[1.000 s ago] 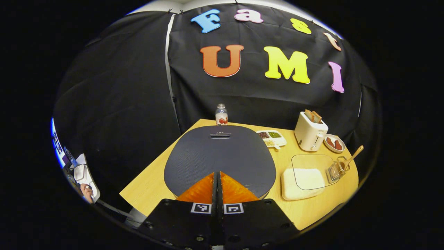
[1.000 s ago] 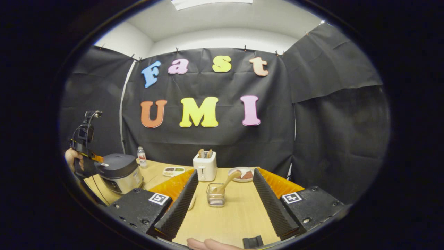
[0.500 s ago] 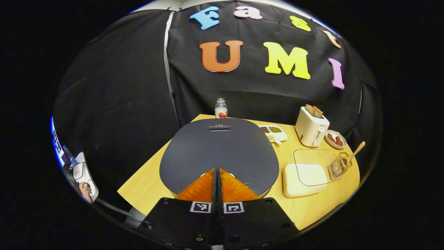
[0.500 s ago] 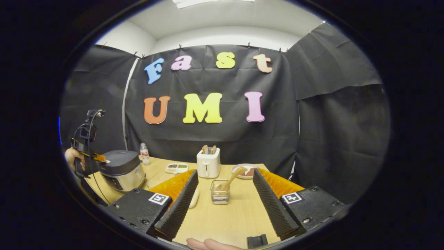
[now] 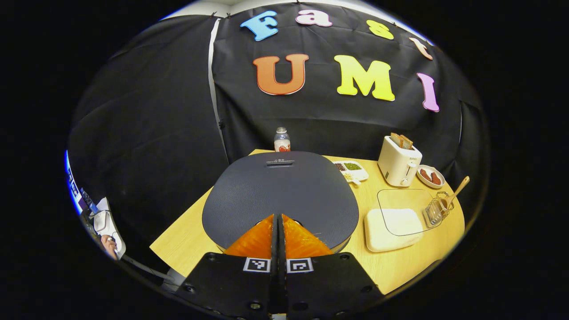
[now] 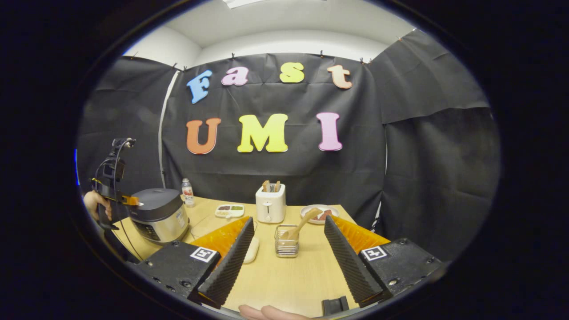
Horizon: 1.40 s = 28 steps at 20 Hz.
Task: Close the left gripper, press the button to open the rice cooker; take a wooden spoon from the chopstick holder with the right hand, scoop a spoonful of rice and pour it into the rice cooker, then put the wooden spoon back into the chopstick holder.
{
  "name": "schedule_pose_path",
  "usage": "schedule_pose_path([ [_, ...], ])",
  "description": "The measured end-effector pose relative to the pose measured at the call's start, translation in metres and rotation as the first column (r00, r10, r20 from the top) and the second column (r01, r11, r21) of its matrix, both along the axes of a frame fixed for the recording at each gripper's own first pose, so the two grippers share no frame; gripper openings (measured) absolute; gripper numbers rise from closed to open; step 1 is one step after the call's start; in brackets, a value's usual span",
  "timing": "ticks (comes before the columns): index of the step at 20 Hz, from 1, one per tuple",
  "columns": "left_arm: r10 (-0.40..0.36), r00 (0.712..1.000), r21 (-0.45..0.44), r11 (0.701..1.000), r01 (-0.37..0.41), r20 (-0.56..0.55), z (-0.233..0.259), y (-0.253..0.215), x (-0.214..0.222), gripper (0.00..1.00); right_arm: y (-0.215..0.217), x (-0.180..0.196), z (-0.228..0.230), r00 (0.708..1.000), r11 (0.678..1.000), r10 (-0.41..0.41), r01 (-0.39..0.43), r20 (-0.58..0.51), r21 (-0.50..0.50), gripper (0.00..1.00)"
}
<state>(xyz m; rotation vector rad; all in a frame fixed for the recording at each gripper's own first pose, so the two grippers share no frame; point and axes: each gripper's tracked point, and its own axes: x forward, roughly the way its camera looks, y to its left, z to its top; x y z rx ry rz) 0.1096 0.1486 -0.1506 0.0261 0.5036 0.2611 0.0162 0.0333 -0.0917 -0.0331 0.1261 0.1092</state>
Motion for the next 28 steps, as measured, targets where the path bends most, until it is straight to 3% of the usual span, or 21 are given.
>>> schedule_pose_path([
  [4, -0.004, 0.996, -0.005, 1.000, 0.004, 0.085, 0.025, -0.001, 0.003, 0.00, -0.001, -0.006, 0.002, 1.000, 1.000, -0.005, 0.005, 0.000, -0.026, 1.00],
  [9, -0.014, 0.955, 0.032, 0.999, 0.005, 0.296, 0.118, -0.013, -0.015, 0.00, 0.000, -0.010, 0.003, 1.000, 0.999, -0.004, 0.004, -0.005, -0.051, 1.00],
  [11, -0.045, 0.938, 0.054, 0.998, 0.028, 0.343, 0.144, -0.030, -0.033, 0.07, 0.003, -0.011, 0.000, 1.000, 0.999, 0.001, -0.002, -0.008, -0.042, 1.00],
  [13, -0.084, 0.918, 0.085, 0.995, 0.056, 0.387, 0.162, -0.047, -0.049, 0.38, 0.005, -0.011, -0.002, 1.000, 0.999, 0.005, -0.005, -0.011, -0.040, 1.00],
  [14, -0.090, 0.911, 0.082, 0.995, 0.063, 0.403, 0.168, -0.053, -0.057, 0.48, 0.005, -0.011, -0.002, 1.000, 0.999, 0.005, -0.005, -0.012, -0.043, 1.00],
  [17, -0.117, 0.896, 0.057, 0.993, 0.103, 0.429, 0.169, -0.074, -0.079, 0.96, 0.006, -0.010, -0.007, 1.000, 0.999, 0.006, -0.007, -0.017, -0.045, 1.00],
  [23, -0.172, 0.865, 0.084, 0.985, 0.149, 0.471, 0.163, -0.097, -0.110, 0.96, 0.011, 0.004, -0.011, 1.000, 1.000, 0.006, -0.006, -0.007, -0.005, 1.00],
  [28, -0.197, 0.847, 0.071, 0.980, 0.187, 0.494, 0.145, -0.115, -0.137, 0.96, 0.018, 0.040, -0.025, 1.000, 1.000, 0.009, -0.009, 0.022, 0.030, 0.96],
])
